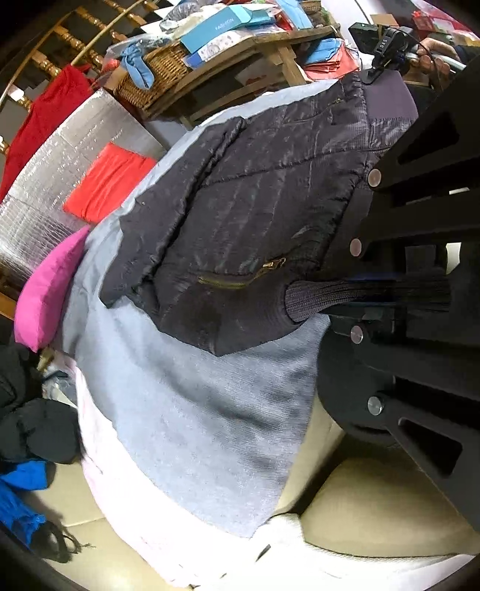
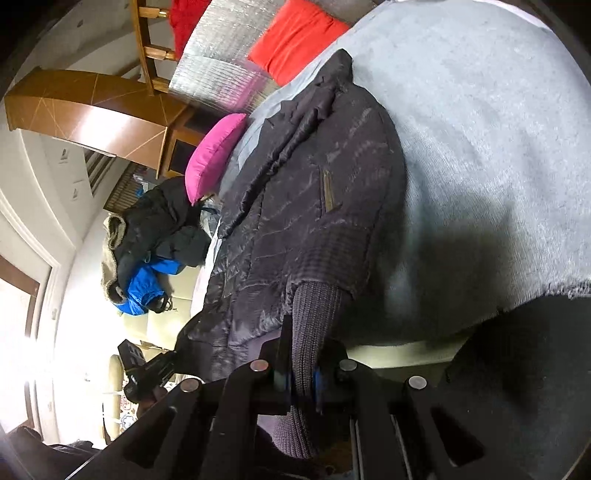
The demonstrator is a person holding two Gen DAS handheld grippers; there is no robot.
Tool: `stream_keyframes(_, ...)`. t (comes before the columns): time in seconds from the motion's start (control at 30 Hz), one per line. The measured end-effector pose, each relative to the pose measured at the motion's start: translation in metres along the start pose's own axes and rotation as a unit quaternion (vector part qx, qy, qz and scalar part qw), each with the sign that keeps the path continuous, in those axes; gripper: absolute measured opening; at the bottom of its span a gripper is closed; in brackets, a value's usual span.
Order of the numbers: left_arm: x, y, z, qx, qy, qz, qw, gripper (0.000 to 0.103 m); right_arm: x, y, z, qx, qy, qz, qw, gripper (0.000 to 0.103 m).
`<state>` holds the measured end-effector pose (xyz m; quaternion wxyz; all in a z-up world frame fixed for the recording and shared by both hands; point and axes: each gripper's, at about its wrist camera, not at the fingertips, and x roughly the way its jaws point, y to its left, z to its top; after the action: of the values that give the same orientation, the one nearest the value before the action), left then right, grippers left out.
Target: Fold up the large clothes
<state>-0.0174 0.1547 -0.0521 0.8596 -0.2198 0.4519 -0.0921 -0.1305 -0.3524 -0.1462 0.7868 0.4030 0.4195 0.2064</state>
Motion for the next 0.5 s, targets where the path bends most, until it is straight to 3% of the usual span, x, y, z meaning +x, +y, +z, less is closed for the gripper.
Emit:
stream_keyframes(0.17, -0.018, -0.012, 0.021, 0.015, -0.041, -0.011, 0.9990, 0.008, -0.014, 0.021, 0.019, -0.030, -0.029, 0.017, 0.999, 0.008)
stream_keyframes(0.5, -0.023, -0.032, 0.057, 0.032, -0.080, -0.024, 0.9960, 0.008, -0.022, 0.045, 0.052, -0.060, -0.058, 0.030, 0.996, 0.008)
